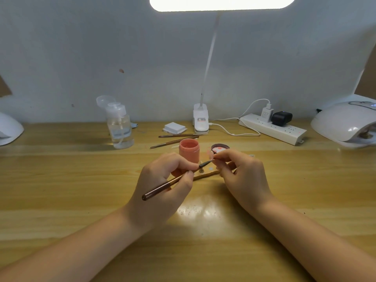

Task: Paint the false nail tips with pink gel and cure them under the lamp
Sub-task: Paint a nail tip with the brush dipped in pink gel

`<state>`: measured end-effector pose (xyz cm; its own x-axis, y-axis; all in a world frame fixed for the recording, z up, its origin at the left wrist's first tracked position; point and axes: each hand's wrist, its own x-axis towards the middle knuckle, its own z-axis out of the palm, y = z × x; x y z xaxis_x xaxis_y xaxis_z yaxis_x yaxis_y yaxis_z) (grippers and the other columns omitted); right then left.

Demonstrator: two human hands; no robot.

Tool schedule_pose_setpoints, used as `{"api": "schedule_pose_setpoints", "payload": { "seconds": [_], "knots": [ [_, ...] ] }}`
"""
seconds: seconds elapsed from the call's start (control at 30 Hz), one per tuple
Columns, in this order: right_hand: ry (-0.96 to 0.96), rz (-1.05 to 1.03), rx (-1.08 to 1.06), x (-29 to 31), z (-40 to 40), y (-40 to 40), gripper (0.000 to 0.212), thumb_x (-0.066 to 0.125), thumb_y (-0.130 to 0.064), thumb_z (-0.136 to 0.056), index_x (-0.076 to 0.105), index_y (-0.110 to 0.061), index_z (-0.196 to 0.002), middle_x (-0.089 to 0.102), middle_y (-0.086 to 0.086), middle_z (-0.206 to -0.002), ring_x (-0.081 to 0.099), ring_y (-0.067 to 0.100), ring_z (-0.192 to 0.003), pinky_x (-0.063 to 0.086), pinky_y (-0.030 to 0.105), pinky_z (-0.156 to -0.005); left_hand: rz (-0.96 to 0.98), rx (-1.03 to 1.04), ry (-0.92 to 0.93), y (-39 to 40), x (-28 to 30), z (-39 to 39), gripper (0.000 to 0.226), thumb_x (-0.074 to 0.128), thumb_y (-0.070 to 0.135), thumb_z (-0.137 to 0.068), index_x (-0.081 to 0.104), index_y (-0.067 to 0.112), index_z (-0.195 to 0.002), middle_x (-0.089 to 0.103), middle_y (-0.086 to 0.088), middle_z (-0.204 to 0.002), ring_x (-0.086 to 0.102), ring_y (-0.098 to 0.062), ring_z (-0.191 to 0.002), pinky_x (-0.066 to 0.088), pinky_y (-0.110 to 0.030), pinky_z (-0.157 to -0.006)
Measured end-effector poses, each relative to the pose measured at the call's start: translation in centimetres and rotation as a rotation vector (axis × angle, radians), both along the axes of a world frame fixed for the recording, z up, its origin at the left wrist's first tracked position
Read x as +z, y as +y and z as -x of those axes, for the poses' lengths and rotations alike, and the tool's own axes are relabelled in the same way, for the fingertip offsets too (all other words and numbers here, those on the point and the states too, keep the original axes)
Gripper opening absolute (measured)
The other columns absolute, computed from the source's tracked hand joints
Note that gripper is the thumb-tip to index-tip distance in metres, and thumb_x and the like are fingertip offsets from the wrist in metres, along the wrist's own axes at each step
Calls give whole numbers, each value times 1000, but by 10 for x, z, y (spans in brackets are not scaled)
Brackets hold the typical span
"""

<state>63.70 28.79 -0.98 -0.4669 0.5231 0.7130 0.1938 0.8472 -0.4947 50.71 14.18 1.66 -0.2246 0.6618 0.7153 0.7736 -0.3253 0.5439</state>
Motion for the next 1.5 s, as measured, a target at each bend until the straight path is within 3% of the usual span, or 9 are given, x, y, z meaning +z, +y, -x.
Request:
{"api": "schedule_pose_setpoints", "payload": {
  "seconds": [0.17,0.33,0.47,0.6,0.7,0.9,1.23,1.37,1.5],
  "knots": [
    [0,1,1,0,0,1,10,71,-12,-85,74,-15,-95,72,-3,-84,62,14,-66,49,26,-62,-2,34,20,2,1,-3,18,61,11,-86,71,11,-100,67,8,-89,62,-4,-86,45,-11,-74],
    [13,-10,-1,-1,1,1,8,70,-14,-85,73,-17,-92,71,-4,-80,61,14,-63,47,24,-60,36,-13,-3,-1,-1,-2,13,59,14,-83,69,8,-88,64,5,-80,60,-12,-79,46,-17,-68],
    [14,4,12,-2,2,2,9,71,-16,-86,73,-19,-94,72,-7,-82,60,9,-63,44,15,-59,12,28,-95,1,0,-4,15,59,16,-86,68,15,-98,67,7,-87,63,-7,-85,46,-11,-71],
    [18,13,17,-3,2,2,9,71,-14,-85,72,-19,-93,71,-5,-79,61,12,-61,45,20,-57,52,-10,-150,1,-2,-4,15,60,23,-84,70,16,-93,68,4,-81,63,-13,-80,48,-17,-67],
    [3,30,24,-2,2,2,10,70,-16,-86,73,-17,-95,70,-5,-77,61,12,-63,45,19,-57,42,-103,-301,-2,-1,-2,21,58,30,-80,70,14,-87,69,0,-77,65,-14,-76,51,-21,-66],
    [35,95,84,1,1,0,10,70,-12,-86,72,-13,-96,70,-4,-78,61,10,-67,45,13,-58,22,-115,-521,4,-1,1,19,53,15,-82,69,8,-89,71,2,-73,65,-5,-72,48,-13,-64],
    [34,87,80,2,0,-1,11,70,-13,-86,72,-11,-97,70,-1,-78,63,12,-65,51,29,-62,18,-21,-239,-1,-5,-3,12,61,22,-85,69,17,-92,70,3,-80,66,-15,-79,51,-22,-65],
    [26,82,69,2,0,-1,12,70,-13,-86,72,-13,-98,70,-1,-78,63,13,-66,52,31,-63,24,-62,-251,-4,-4,-4,24,53,35,-81,69,18,-89,68,3,-80,65,-19,-79,53,-28,-67],
    [29,69,71,1,0,-1,10,70,-12,-86,72,-12,-95,70,-2,-77,62,12,-65,52,31,-62,34,-38,-309,0,-4,-2,15,59,24,-85,68,16,-93,70,7,-83,66,-11,-81,52,-20,-69]
  ]
}}
